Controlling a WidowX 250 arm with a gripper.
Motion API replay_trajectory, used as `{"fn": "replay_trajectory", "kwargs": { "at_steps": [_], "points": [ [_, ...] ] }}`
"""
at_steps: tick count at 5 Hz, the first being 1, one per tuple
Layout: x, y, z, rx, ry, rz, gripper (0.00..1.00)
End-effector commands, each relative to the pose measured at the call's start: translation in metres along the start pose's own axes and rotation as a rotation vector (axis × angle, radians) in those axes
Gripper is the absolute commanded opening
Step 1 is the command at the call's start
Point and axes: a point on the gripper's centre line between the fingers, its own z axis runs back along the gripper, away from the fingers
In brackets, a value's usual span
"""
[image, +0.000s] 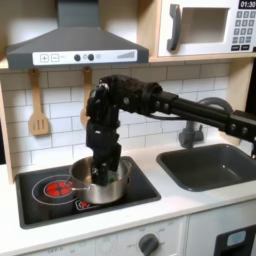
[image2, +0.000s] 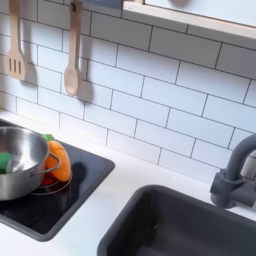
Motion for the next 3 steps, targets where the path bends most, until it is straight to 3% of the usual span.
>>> {"fn": "replay_trajectory", "kwargs": {
  "at_steps": [1, 3],
  "points": [
    [0.007, -0.008, -0.017, 0.014, 0.043, -0.016, 1.00],
    [0.008, -0.021, -0.028, 0.014, 0.076, -0.027, 1.00]
  ]
}}
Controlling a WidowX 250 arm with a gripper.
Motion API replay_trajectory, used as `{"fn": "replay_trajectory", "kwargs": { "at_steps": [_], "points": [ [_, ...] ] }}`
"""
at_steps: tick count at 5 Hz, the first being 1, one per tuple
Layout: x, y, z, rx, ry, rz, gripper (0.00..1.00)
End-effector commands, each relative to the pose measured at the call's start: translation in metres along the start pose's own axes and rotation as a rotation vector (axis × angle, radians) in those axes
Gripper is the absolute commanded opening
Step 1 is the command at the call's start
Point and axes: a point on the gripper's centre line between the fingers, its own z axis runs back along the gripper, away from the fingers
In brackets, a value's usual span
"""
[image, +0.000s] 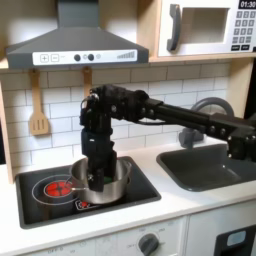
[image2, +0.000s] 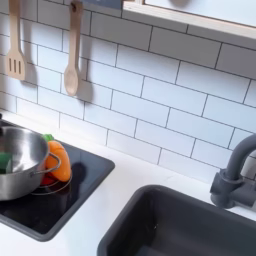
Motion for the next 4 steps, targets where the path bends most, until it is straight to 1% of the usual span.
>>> {"fn": "replay_trajectory", "kwargs": {
  "at_steps": [1, 2, 3, 4],
  "points": [
    [-0.0050, -0.0232, -0.0037, -0.022, 0.024, -0.023, 1.00],
    [-0.0014, -0.0204, -0.0052, -0.011, 0.013, -0.003, 1.00],
    [-0.0019, -0.0232, -0.0072, -0.001, 0.015, -0.004, 1.00],
    [-0.0024, -0.0224, -0.0088, 0.000, 0.016, 0.004, 1.00]
  ]
}}
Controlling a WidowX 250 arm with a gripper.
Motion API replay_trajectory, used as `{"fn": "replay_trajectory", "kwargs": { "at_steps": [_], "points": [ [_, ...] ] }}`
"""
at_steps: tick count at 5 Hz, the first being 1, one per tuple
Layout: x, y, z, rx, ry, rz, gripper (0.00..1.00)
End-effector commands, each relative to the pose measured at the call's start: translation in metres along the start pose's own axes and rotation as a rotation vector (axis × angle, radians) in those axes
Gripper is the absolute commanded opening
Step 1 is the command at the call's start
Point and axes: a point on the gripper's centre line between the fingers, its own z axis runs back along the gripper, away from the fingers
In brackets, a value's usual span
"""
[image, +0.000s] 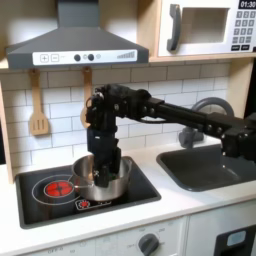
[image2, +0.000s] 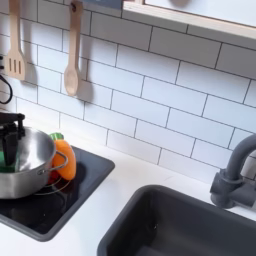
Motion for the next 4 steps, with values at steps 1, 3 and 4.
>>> {"fn": "replay_trajectory", "kwargs": {
  "at_steps": [1, 3, 4],
  "points": [
    [0.0016, 0.0065, -0.0077, 0.023, -0.001, 0.027, 1.00],
    [-0.0015, 0.0039, -0.0118, 0.037, 0.005, 0.013, 1.00],
    [-0.0016, 0.0058, -0.0103, 0.049, -0.003, 0.014, 1.00]
  ]
}}
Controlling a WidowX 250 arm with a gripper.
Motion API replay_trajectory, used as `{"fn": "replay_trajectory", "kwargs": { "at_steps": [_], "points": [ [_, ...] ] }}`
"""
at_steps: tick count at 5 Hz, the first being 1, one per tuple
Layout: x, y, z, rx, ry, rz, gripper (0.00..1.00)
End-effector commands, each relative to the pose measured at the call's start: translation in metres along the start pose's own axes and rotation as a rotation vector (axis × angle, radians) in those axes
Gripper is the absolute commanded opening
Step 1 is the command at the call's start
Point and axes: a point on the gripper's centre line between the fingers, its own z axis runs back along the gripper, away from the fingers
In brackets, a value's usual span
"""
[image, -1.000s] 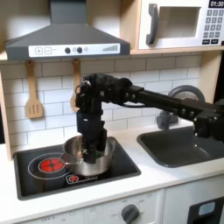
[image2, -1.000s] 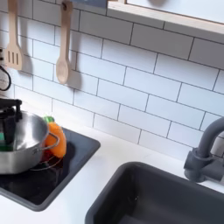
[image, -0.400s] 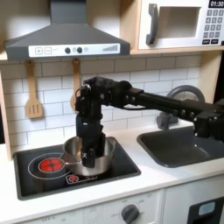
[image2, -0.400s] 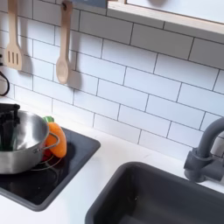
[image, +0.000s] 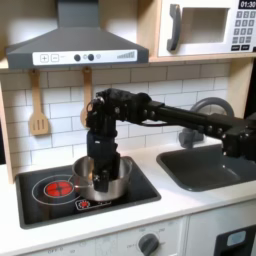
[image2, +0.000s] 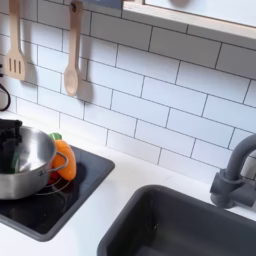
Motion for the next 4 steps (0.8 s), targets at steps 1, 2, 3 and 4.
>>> {"fn": "replay_trajectory", "kwargs": {
  "at_steps": [1, 2, 3, 4],
  "points": [
    [-0.0004, 0.0003, -0.0007, 0.011, -0.002, -0.010, 1.00],
    [-0.0010, -0.0004, -0.0007, 0.016, -0.002, -0.017, 1.00],
    [-0.0010, 0.0002, -0.0007, 0.016, -0.001, -0.015, 1.00],
    [-0.0012, -0.0003, -0.0007, 0.016, -0.001, -0.017, 1.00]
  ]
}}
